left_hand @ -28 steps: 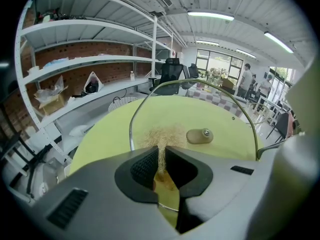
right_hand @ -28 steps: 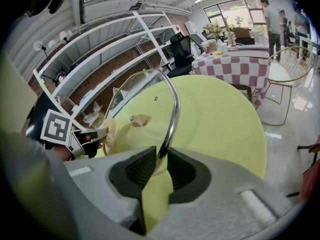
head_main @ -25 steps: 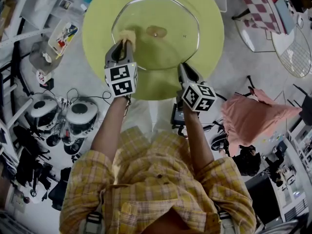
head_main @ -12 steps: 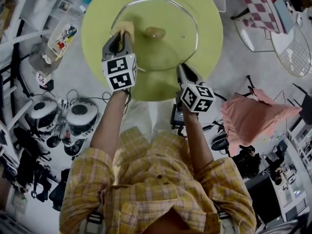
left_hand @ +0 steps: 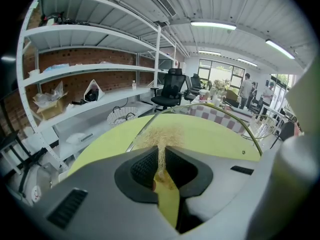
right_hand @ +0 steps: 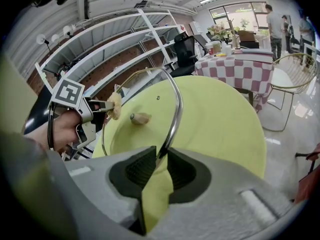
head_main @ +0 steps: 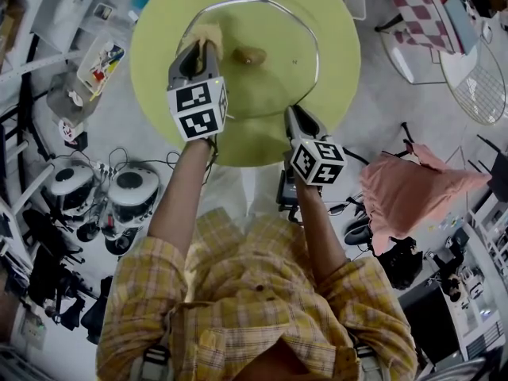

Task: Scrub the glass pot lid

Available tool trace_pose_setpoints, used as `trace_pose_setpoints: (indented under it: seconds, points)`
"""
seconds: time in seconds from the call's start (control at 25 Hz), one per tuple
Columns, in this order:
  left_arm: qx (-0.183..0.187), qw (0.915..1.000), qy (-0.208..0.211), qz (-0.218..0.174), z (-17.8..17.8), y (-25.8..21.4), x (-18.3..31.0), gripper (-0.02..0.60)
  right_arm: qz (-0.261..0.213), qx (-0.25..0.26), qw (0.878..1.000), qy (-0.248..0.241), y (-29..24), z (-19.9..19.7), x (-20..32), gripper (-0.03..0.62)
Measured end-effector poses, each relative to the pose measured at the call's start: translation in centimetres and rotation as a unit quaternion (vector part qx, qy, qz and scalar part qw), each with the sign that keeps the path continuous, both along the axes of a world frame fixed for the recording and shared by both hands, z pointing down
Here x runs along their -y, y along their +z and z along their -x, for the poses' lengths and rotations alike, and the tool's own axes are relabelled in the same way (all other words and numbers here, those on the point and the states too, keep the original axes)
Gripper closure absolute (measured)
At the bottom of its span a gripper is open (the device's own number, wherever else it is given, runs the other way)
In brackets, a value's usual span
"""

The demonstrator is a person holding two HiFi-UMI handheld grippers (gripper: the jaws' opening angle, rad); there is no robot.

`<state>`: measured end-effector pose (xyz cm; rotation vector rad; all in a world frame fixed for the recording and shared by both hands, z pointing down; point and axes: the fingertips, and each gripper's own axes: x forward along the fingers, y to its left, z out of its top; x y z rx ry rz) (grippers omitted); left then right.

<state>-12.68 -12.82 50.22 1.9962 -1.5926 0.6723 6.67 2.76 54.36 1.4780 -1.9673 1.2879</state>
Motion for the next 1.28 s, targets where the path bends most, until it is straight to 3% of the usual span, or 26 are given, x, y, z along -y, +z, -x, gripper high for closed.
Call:
trace_pose_setpoints:
  seconds: [1.28]
  points:
    - [-0.018,0.9988,0.043,-0.017,-7.0,-2.2,3.7,0.538,-0.012,-0.020,1.000,-0.019,0.1,0.0,0.0,0.522]
